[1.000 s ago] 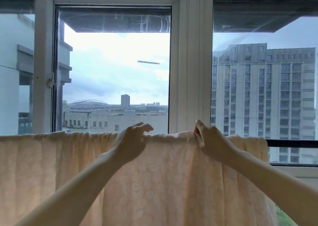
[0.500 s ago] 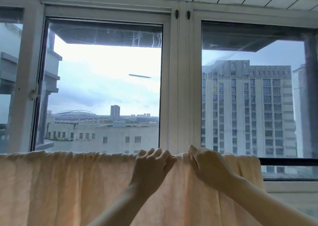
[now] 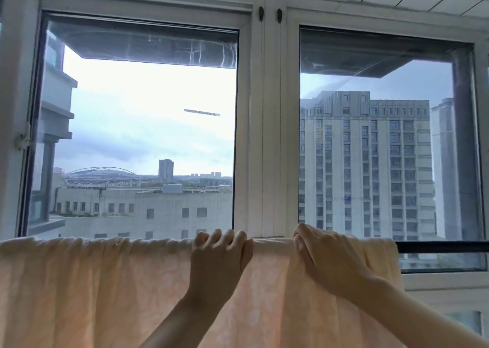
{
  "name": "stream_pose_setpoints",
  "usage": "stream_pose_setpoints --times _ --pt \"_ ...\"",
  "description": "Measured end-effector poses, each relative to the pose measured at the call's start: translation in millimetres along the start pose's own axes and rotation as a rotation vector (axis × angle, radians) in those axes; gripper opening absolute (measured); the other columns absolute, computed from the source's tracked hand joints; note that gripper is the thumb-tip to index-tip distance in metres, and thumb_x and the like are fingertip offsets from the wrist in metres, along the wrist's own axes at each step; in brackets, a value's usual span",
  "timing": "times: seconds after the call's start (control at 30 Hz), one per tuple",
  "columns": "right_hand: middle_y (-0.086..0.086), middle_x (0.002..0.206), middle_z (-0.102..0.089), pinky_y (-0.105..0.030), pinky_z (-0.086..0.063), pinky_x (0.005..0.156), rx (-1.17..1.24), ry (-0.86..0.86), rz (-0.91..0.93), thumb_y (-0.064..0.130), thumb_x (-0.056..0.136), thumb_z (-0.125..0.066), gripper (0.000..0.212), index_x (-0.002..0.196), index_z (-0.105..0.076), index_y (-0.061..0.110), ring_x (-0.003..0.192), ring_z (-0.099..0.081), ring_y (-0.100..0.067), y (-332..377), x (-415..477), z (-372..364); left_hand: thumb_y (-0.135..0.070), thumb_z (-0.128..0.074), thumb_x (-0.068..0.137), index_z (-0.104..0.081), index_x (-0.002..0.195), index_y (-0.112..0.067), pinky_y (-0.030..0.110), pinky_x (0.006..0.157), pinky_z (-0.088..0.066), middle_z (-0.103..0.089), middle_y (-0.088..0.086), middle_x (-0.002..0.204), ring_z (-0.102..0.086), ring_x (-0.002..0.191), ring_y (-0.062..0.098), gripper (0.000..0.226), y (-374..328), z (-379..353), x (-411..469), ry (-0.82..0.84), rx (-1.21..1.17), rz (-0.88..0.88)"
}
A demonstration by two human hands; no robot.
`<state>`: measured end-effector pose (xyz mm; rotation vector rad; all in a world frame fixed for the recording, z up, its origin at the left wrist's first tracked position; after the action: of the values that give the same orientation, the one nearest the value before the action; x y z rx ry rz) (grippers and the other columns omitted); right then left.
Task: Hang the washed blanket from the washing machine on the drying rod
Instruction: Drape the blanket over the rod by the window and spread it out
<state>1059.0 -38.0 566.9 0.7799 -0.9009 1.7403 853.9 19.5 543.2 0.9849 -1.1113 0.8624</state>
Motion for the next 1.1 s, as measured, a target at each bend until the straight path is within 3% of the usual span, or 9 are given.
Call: stream_pose_setpoints --times 0.17,0.33,0.4,0.47,0.57,0.87,1.1 --pt "0.012 0.070 -0.054 -0.016 -0.045 0.057 0.082 0.061 -0.008 0.039 0.099 -0.018 0.026 0.092 -0.042 0.030 0.056 -0.053 -0.003 -13 -6 10 -0.036 -0.039 0.099 -0.058 0.066 -0.022 0.029 0.055 -0.039 -0.051 -0.007 0.053 -0.047 0.048 0.013 0.041 -2 3 -1 0.019 0.029 -0.009" --pt "0.012 0.063 -0.047 -0.021 -0.050 0.057 0.090 0.129 -0.024 0.032 0.103 -0.024 0.015 0.093 -0.035 0.030 0.049 -0.047 0.000 -38 -16 26 -0.035 -0.035 0.100 -0.056 0.063 -0.021 0.028 0.056 -0.040 -0.051 -0.007 0.053 -0.046 0.048 0.012 0.045 -8 10 1 0.008 0.020 0.037" --pt "0.013 0.061 -0.045 -0.014 -0.045 0.050 0.047 0.122 -0.004 0.031 0.103 -0.028 0.015 0.093 -0.040 0.028 0.046 -0.044 0.002 -52 -22 30 -0.034 -0.033 0.099 -0.055 0.062 -0.020 0.029 0.057 -0.039 -0.052 -0.007 0.053 -0.047 0.048 0.013 0.046 -12 15 1 -0.006 0.023 0.052" --pt "0.014 0.053 -0.036 -0.007 -0.026 0.037 0.016 0.060 0.044 0.027 0.100 -0.040 0.014 0.087 -0.043 0.026 0.037 -0.031 0.005 -62 -29 35 -0.032 -0.032 0.099 -0.056 0.061 -0.020 0.029 0.058 -0.038 -0.053 -0.006 0.053 -0.048 0.048 0.014 0.046 -18 19 4 -0.016 0.035 0.067" --pt "0.013 0.052 -0.032 -0.007 -0.012 0.036 0.016 -0.010 0.099 0.029 0.097 -0.040 0.016 0.081 -0.042 0.025 0.036 -0.022 0.004 -73 -37 40 -0.031 -0.033 0.096 -0.057 0.060 -0.020 0.029 0.060 -0.039 -0.055 -0.006 0.053 -0.049 0.048 0.013 0.045 -26 20 7 -0.011 0.024 0.121" --pt "0.011 0.059 -0.052 -0.008 -0.018 0.044 0.025 0.016 0.098 0.029 0.098 -0.039 0.019 0.085 -0.052 0.022 0.045 -0.050 -0.003 -109 -52 42 -0.029 -0.033 0.092 -0.057 0.056 -0.019 0.032 0.063 -0.042 -0.058 -0.005 0.053 -0.054 0.051 0.017 0.045 -40 15 9 0.051 0.032 0.198" --pt "0.014 0.066 -0.054 -0.024 -0.045 0.048 0.068 0.032 0.092 0.051 0.100 -0.029 0.032 0.086 -0.045 0.027 0.051 -0.051 -0.001 -125 -58 48 -0.029 -0.032 0.093 -0.060 0.058 -0.017 0.032 0.065 -0.043 -0.059 -0.005 0.054 -0.053 0.052 0.017 0.046 -42 18 7 0.107 0.014 0.226"
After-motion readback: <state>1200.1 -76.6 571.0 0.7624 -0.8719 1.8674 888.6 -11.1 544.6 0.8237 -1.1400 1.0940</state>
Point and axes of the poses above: each hand's wrist, its own x-axis towards the middle knuckle, its own z-axis out of the back of the hand, y = z × x, the point moved 2 cm from there along x, towards the middle knuckle
